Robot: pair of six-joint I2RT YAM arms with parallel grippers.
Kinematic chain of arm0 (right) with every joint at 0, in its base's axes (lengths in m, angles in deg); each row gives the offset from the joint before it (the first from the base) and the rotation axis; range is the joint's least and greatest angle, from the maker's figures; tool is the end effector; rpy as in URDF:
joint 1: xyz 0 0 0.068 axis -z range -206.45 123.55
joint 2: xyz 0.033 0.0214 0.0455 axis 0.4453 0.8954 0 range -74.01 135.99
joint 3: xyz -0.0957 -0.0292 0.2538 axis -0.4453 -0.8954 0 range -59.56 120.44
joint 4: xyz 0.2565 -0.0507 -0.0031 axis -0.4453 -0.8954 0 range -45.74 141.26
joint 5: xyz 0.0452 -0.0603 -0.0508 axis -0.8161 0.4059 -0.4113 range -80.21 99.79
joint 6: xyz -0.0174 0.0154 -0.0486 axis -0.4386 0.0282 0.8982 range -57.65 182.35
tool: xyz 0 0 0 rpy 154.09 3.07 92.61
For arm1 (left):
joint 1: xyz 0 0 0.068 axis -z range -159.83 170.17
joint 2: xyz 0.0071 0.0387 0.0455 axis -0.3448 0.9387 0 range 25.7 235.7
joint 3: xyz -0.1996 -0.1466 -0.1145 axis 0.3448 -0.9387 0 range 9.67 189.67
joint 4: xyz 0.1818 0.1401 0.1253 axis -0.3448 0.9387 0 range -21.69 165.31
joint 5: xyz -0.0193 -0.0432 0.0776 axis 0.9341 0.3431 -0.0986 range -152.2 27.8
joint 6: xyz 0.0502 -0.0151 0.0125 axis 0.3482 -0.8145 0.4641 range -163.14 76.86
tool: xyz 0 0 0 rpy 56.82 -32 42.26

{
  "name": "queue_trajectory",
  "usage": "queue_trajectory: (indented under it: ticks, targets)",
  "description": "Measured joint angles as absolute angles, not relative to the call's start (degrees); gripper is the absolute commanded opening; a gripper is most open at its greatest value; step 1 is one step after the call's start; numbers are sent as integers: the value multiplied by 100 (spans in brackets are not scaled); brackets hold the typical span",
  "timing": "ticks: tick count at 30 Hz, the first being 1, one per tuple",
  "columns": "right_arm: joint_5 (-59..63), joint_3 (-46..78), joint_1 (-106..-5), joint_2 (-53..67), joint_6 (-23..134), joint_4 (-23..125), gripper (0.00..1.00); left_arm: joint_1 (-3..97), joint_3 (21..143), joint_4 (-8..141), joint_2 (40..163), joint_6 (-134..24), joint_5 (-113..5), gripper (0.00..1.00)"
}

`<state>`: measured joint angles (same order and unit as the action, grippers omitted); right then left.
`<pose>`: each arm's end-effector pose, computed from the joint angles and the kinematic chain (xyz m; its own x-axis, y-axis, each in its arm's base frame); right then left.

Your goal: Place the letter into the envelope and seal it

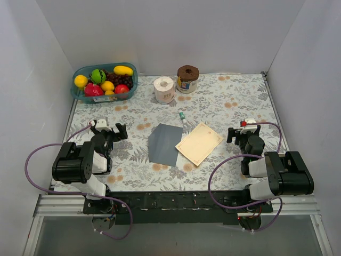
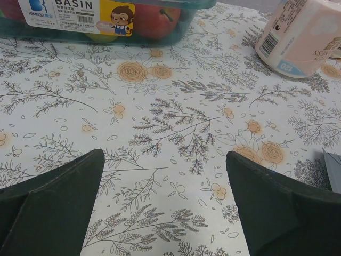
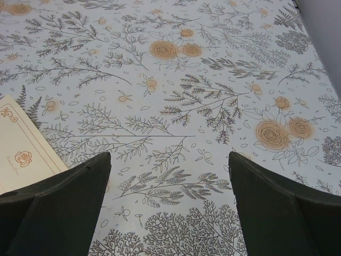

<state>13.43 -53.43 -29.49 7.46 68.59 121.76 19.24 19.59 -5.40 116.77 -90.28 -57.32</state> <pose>0.2098 0.0090 0.1435 -0.0849 -0.1131 -0.9899 0.0008 0.9935 -0.1136 0.2304 0.0007 0.1304 -0.1381 -0.7327 -0.6664 -0.0485 0.6770 -0.7344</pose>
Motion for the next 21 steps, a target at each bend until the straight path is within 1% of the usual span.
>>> queue_trajectory:
  ticks: [14,18,21]
  targets:
    - [1319,-5341,-2949,702,6868,12126,98,1924,1959,-529,11664,-9032,-5769,98]
    - [1033,-4943,-2949,81,6980,10954,98,1924,2022,159,10978,-9117,-6112,98]
    - [790,-4412,-2949,-273,6813,10465,98,1924,2319,664,10357,-9226,-6289,98]
